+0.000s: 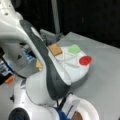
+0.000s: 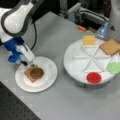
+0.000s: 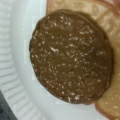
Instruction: Ingredient selection for cheeseburger or sandwich
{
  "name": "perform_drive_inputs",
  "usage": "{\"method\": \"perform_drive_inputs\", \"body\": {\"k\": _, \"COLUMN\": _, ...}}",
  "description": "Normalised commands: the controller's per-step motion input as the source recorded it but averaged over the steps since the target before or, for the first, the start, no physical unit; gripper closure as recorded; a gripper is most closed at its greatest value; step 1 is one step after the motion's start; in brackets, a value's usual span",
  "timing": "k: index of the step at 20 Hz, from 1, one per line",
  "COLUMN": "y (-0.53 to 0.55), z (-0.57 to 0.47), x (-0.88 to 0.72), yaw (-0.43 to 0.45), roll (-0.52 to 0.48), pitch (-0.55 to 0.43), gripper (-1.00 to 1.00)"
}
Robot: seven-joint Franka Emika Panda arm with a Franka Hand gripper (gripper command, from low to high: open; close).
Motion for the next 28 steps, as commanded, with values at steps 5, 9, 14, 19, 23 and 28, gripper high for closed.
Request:
{"method": "perform_drive_inputs", "body": {"k": 5, "y": 0.10, "z": 0.03, "x": -0.12, "yaw": 0.020, "roll": -0.198, "pitch": 0.028, "gripper": -1.00}}
{"method": "perform_drive_inputs", "body": {"k": 9, "y": 0.26, "z": 0.18, "x": -0.27, "yaw": -0.102, "roll": -0.337, "pitch": 0.120, "gripper": -1.00}}
{"method": "perform_drive_inputs", "body": {"k": 14, "y": 0.49, "z": 0.25, "x": -0.43, "yaw": -0.134, "roll": -0.494, "pitch": 0.146, "gripper": -1.00}}
{"method": "perform_drive_inputs", "body": {"k": 19, "y": 0.67, "z": 0.28, "x": -0.56, "yaw": -0.125, "roll": -0.590, "pitch": 0.123, "gripper": -1.00}}
{"method": "perform_drive_inputs", "body": {"k": 23, "y": 0.59, "z": 0.11, "x": -0.52, "yaw": -0.106, "roll": -0.545, "pitch": 0.019, "gripper": -1.00}}
{"method": "perform_drive_inputs", "body": {"k": 28, "y": 0.48, "z": 0.02, "x": -0.56, "yaw": -0.039, "roll": -0.421, "pitch": -0.078, "gripper": -1.00}}
